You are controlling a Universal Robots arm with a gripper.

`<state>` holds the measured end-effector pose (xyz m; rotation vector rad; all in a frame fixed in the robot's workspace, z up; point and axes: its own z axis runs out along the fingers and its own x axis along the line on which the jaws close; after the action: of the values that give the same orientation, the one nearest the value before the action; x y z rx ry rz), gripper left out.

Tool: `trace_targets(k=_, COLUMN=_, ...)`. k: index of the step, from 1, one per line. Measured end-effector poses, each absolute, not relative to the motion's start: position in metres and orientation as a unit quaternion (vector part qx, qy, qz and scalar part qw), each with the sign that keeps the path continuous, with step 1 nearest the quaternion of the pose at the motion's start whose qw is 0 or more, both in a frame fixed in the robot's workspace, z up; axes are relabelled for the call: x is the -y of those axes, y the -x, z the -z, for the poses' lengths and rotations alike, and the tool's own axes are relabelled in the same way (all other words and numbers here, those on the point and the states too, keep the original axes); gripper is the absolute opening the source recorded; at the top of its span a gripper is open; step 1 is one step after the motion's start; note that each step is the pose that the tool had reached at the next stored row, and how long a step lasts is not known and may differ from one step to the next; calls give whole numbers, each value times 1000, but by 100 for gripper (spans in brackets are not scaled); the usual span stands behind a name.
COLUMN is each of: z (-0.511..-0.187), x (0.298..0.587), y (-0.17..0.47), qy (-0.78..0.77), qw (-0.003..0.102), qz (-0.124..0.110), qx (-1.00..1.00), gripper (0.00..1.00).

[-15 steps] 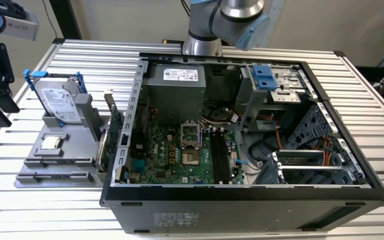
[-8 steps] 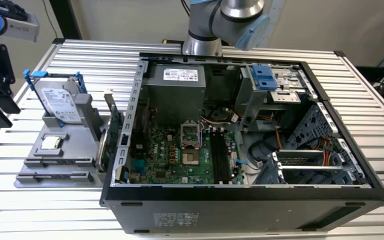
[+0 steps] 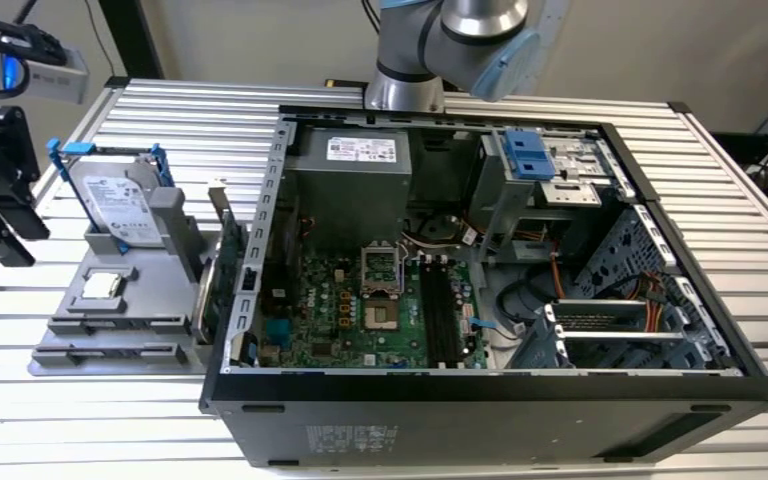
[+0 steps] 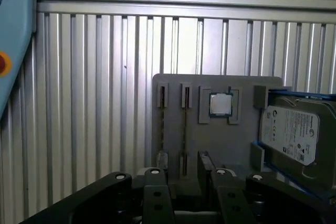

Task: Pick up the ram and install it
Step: 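Pick up the ram and move it above insertion slot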

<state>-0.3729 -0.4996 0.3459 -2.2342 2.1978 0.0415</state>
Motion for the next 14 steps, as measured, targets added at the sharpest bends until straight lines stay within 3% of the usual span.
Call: trace_targets(k=14, z=-327, x=499, y=373, qy=713, qw=5, qz=-11, qx=-701, gripper=100)
